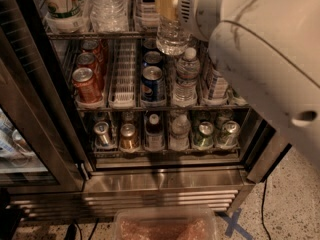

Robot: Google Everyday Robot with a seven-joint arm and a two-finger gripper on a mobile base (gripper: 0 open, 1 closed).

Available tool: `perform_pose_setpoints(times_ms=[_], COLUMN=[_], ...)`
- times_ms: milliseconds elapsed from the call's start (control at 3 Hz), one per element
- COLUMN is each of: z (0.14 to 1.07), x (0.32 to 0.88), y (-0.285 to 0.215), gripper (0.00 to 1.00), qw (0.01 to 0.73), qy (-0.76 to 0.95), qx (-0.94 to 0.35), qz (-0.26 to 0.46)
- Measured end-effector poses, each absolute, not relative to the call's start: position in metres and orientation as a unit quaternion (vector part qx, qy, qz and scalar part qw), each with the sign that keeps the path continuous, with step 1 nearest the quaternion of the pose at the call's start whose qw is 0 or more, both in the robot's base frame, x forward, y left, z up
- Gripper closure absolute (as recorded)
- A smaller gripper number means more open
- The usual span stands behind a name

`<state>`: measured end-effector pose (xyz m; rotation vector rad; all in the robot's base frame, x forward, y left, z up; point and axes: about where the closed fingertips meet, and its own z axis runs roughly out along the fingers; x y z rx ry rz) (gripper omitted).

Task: Pick water bottle from top shelf of fridge

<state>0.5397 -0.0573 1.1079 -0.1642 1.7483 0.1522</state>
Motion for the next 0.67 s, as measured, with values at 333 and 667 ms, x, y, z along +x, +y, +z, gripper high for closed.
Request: perform_pose_setpoints(times_ms=[333,667], z=[1.1078,1.0997], x=[0.5397,0.5331], y=[-0.0573,-0.0526], gripper=[1.00,1.00], qw=[0.636,0.620], qy=[0.765,0.778], qx=[-0.072,-0.079], qz=[0.067,0.064])
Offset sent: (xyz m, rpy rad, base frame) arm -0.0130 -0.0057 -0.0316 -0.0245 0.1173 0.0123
